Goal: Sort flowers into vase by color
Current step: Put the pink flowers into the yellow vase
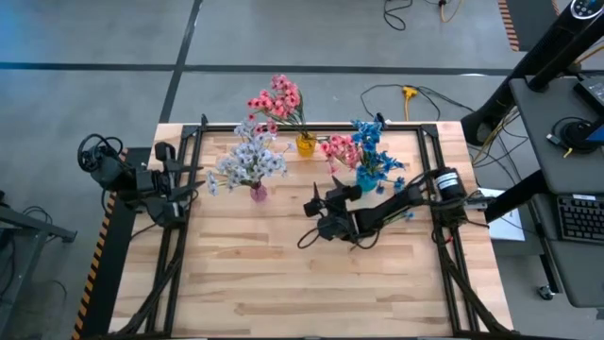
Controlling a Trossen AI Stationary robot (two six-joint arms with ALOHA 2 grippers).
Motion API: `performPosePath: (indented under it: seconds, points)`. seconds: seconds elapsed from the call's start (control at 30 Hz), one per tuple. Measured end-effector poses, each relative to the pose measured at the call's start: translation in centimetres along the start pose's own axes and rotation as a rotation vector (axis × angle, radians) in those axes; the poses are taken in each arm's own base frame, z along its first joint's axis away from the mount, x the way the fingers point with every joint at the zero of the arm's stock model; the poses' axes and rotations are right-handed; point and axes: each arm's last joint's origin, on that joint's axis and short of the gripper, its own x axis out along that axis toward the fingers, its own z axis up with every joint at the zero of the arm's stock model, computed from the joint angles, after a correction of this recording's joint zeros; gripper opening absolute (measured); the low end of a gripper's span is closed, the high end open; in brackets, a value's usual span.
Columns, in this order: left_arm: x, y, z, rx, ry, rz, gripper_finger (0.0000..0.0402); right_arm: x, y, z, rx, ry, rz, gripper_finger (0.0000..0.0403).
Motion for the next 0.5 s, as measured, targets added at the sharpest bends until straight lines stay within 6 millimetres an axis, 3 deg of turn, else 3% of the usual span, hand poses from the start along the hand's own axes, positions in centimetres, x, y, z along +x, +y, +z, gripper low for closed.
performPosePath:
  seconds: [0.23,0.5]
  points:
    - [0.0,0.0,0.0,0.004,0.000,0.000,0.0135,2.0,3.5,-2.1,-0.049,-0.043,-0.060,0.0290]
    - [0.0,0.0,-0.1,0.019,0.010,-0.005,0.0135,3.4,5.3,0.2,-0.045,-0.059,-0.091,0.0279]
